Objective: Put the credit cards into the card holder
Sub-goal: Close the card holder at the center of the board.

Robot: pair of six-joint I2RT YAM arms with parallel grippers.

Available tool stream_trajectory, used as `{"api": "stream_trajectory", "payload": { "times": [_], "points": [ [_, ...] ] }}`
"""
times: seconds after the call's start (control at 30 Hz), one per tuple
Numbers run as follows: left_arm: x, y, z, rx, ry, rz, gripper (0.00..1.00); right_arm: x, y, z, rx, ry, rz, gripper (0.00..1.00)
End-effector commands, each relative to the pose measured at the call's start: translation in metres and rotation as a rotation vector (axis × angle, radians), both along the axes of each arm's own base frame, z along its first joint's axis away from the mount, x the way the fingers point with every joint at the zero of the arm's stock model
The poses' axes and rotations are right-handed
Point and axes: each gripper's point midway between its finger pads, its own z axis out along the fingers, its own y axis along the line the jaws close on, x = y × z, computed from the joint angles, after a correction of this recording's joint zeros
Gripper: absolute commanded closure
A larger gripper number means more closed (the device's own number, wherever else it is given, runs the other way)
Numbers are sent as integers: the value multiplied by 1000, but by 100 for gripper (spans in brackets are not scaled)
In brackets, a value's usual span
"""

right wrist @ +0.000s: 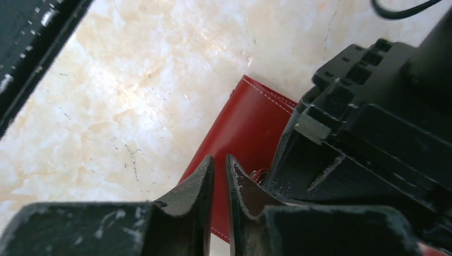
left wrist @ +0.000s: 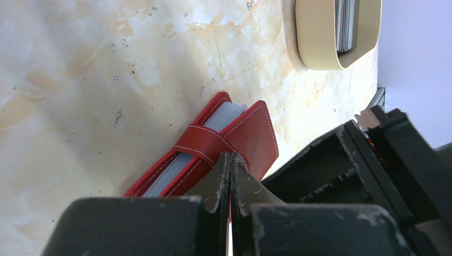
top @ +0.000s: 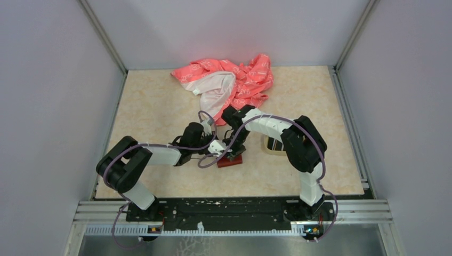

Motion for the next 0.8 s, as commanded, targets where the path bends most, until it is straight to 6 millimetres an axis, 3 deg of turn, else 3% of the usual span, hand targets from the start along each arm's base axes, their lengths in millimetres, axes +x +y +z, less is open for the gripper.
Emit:
{"api": "stream_trajectory", "payload": {
  "times": [0.0,0.17,0.27,0.5,0.63,0.77],
  "points": [
    [-40,40,-67,237,156,-4,100,-7,10,35,93,94,-17,82],
    [-40,40,-67,235,150,-10,100,1,5,71,179,144,-59,69],
    [-41,39,-67,228,149,-15,100,12,-4,81,211,150,-116,65],
    [-40,37,-64,217,137,-28,100,38,2,55,322,-41,-271,50],
    [-40,36,-63,209,133,-33,100,42,10,46,326,-47,-295,62],
    [-41,36,-62,202,129,-36,100,39,16,37,322,-70,-284,64]
  ]
}}
